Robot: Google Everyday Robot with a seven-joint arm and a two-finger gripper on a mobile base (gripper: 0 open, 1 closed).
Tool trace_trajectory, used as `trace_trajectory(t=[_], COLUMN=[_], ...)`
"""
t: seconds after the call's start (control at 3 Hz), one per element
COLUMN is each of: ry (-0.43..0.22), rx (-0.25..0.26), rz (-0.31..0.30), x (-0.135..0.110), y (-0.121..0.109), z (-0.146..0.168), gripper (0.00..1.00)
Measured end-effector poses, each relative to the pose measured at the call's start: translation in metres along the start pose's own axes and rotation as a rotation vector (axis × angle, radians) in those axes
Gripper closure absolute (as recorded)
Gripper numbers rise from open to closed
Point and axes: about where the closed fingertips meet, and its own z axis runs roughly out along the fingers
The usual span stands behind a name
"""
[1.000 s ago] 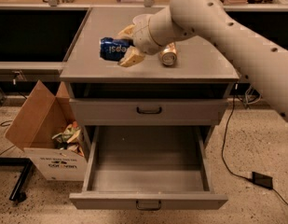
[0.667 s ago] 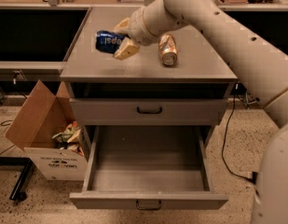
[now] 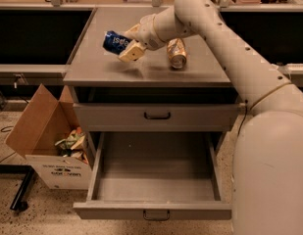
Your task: Pick pepsi can from middle drawer and place on counter
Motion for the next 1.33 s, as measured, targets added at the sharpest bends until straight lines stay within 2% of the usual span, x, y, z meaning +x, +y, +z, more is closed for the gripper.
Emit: trace_trajectory(t=[0.33,0.67,1.0,1.33], ry=[-0.020,-0.020,-0.023,-0.023], rx=[-0.003,-0.010,-0.028,-0.028], rz=[0.073,0.114,0.145,0.145], x=[0.013,0.022,0.029,0.029], y=[-0.005,-0.009,-0.012,-0.012], z=[0.010,0.016,0.022,0.022], gripper=[0.52,0.29,0.00,0.00])
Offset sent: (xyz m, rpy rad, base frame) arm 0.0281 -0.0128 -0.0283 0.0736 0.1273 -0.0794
